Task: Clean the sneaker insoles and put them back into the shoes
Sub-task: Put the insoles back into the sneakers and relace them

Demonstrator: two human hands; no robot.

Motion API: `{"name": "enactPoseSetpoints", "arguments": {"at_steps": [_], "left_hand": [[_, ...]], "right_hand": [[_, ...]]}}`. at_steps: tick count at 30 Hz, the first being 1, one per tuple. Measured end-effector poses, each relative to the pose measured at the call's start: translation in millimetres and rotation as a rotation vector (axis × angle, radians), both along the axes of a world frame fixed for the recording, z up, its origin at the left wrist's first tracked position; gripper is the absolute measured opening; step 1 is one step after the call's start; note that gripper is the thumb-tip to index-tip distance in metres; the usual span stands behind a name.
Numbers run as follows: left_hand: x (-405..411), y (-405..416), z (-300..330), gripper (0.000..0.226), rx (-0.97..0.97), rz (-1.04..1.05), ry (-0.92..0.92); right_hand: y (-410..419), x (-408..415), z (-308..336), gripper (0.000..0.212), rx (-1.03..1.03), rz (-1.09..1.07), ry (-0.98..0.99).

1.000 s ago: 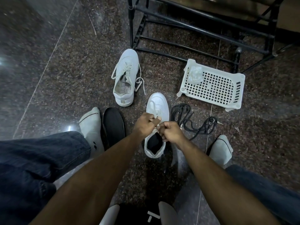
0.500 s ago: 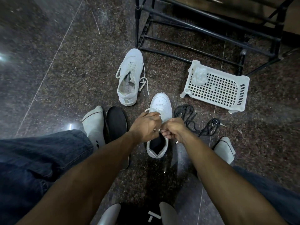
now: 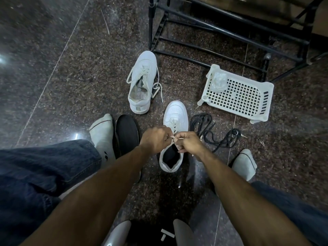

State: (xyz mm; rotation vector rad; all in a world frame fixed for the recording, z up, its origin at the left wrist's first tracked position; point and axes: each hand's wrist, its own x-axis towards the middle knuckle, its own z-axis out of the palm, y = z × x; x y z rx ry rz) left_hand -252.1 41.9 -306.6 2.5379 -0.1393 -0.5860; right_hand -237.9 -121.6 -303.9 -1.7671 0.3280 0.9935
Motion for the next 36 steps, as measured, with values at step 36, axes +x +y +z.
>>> {"name": "enactPoseSetpoints", "arguments": {"at_steps": [36], "left_hand": [[10.9, 19.7, 20.2, 0.028, 0.211, -0.247, 0.332]], "right_hand": [[-18.1, 11.2, 29.2, 0.023, -0.801, 0.788, -0.560]]}}
